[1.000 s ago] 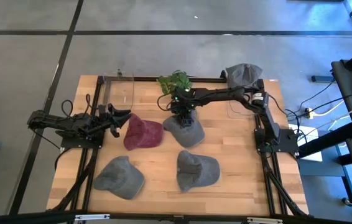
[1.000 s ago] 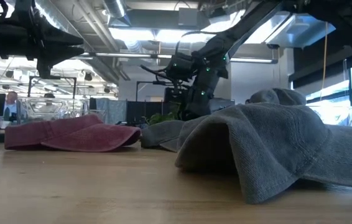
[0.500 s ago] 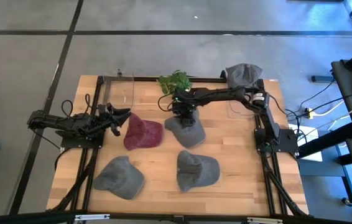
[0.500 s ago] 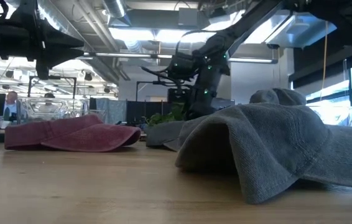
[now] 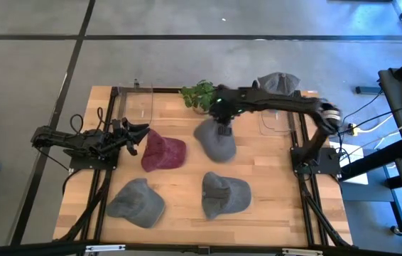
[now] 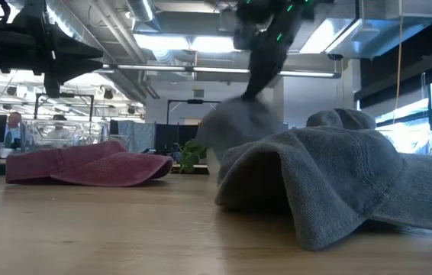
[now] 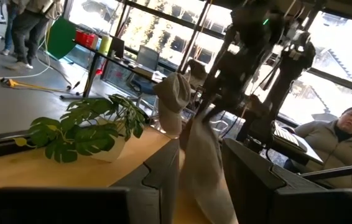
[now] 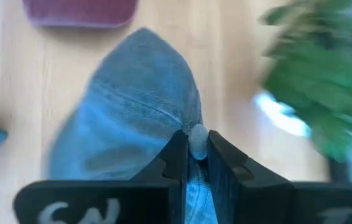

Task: Pick & Place hat
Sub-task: Put the gray cap into the right transparent bin

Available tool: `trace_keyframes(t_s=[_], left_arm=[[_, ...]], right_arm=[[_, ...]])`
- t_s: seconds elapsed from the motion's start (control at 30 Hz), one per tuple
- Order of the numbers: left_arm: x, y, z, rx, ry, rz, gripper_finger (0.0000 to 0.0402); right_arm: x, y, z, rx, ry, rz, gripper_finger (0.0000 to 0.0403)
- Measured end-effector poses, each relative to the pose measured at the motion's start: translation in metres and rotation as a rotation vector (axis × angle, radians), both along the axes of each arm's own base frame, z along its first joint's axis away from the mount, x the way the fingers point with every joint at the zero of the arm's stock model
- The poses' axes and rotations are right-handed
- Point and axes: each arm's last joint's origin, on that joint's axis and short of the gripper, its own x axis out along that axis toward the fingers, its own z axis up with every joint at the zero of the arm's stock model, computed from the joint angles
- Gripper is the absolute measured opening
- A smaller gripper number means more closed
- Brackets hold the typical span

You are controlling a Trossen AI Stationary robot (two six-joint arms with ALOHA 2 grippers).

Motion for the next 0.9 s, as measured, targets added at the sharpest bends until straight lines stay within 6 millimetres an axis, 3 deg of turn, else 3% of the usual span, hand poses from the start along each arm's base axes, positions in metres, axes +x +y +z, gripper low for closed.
trace_keyframes(t_s=[0.2, 0.4, 0.6, 0.9], left_arm=[[0.0, 0.0, 0.0, -0.002, 0.0, 0.013, 0.0114], [-0.001, 0.002, 0.0, -0.009, 0.001, 0.061, 0.0114], [-0.001, 0.002, 0.0, -0.011, 0.001, 0.076, 0.0114], [-0.001, 0.002, 0.0, -0.011, 0.002, 0.077, 0.0114]], right_arm=[[-0.054, 0.017, 0.074, -0.173, -0.165, -0.124, 0.0044], [-0.111, 0.028, 0.123, -0.39, -0.271, -0.298, 0.0044], [-0.159, 0.035, 0.142, -0.542, -0.236, -0.442, 0.0044], [-0.205, 0.037, 0.139, -0.548, -0.074, -0.534, 0.0044]])
